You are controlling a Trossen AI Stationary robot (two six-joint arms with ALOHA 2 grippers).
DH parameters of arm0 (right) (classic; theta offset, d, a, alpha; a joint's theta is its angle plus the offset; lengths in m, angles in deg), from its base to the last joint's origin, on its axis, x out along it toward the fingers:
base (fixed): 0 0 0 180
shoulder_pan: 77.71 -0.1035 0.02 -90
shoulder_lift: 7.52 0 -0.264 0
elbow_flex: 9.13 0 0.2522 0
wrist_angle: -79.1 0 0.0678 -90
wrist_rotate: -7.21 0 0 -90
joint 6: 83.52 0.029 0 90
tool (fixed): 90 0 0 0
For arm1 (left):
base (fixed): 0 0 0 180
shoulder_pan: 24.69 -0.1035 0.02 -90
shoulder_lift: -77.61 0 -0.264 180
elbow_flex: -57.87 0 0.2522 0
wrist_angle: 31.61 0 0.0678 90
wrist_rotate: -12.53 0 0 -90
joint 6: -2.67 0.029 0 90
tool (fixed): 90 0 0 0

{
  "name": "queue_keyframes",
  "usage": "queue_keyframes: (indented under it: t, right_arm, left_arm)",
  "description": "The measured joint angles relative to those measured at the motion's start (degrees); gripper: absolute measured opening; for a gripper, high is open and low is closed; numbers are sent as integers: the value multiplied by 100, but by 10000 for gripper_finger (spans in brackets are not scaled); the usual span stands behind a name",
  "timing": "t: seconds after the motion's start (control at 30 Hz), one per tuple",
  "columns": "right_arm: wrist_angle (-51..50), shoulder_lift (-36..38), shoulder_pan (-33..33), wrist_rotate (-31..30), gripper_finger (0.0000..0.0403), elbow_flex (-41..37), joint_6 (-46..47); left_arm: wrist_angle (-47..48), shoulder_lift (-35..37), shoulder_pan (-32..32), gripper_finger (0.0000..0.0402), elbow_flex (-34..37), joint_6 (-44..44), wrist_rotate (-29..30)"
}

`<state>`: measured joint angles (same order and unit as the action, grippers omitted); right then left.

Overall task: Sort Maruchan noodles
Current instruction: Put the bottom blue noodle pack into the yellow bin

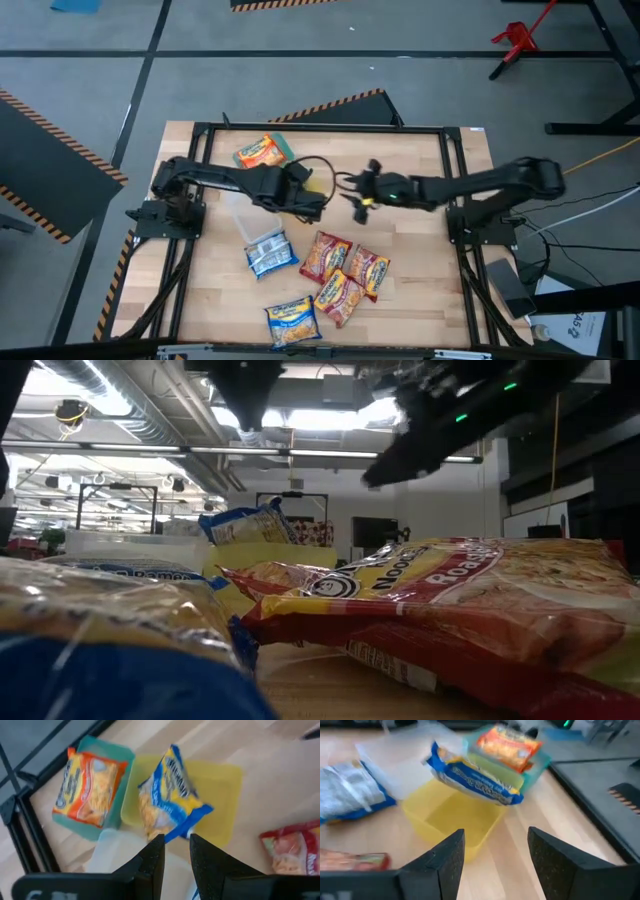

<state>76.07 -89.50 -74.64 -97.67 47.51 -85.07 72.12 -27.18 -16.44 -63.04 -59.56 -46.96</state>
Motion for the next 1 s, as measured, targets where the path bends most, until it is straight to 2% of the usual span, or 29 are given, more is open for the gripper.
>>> queue_keyframes:
  t: [0.17,0.37,0.5,0.77,1.0]
  right_arm:
    - [-46,-1088,658,818,207,793,-27]
    - [-82,-1827,948,1048,207,1616,-73]
    - [-185,-2111,935,1087,207,1900,-256]
    - [-201,-2413,935,949,207,1944,-352]
    - [-198,-2411,941,940,207,1944,-368]
  left_arm:
    - [-129,653,157,84,1190,-633,-73]
    - [-688,1179,299,84,2775,-1269,-625]
    - [-949,1304,474,84,3570,-1774,-886]
    - [-1545,1289,558,84,4074,-1836,-700]
    - [-1853,1289,371,84,4139,-1624,72]
